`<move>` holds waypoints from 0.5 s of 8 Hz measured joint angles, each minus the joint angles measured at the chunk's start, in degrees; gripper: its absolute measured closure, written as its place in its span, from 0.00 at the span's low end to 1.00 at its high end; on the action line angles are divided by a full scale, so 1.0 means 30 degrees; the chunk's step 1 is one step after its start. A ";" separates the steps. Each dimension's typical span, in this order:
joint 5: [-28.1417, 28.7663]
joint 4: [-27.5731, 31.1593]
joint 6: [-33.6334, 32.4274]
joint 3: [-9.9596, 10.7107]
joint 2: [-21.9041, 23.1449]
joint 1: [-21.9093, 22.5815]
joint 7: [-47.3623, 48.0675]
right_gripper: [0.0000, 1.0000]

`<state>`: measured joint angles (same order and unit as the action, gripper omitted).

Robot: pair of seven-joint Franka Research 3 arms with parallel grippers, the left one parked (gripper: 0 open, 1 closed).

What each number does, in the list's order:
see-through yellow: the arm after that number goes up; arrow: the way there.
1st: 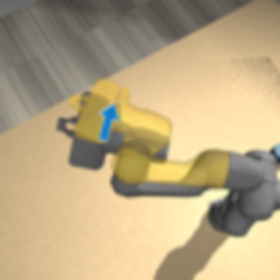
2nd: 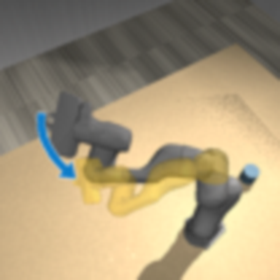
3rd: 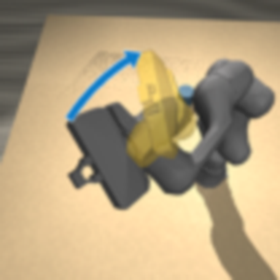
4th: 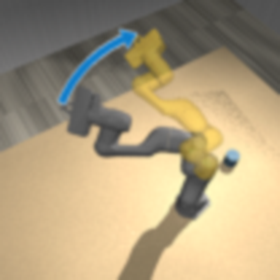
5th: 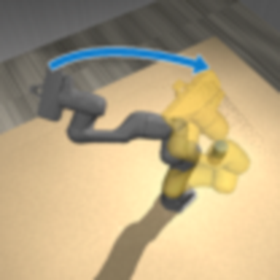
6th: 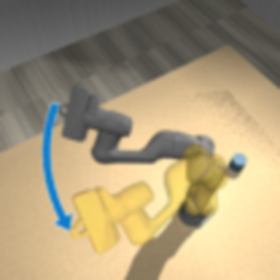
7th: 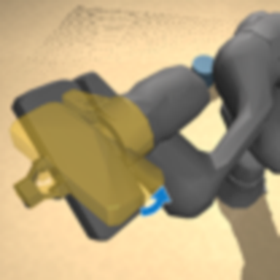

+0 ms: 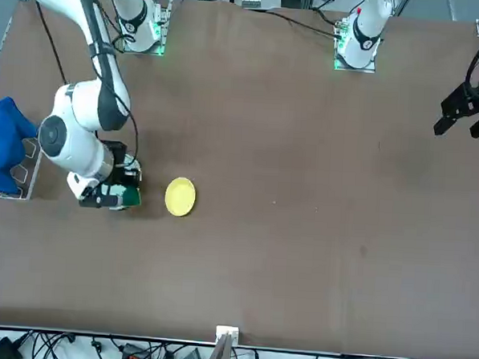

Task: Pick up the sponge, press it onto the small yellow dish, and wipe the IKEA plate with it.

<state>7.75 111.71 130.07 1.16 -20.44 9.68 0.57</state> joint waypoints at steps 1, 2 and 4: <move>-0.0001 0.1273 0.1271 -0.0002 0.0150 -0.0419 -0.0623 0.71; -0.0001 0.2362 0.2327 -0.0003 0.0215 -0.0897 -0.1212 0.71; 0.0000 0.3845 0.3467 -0.0002 0.0220 -0.1671 -0.1793 0.70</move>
<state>7.75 123.25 140.47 1.15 -19.78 4.67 -4.81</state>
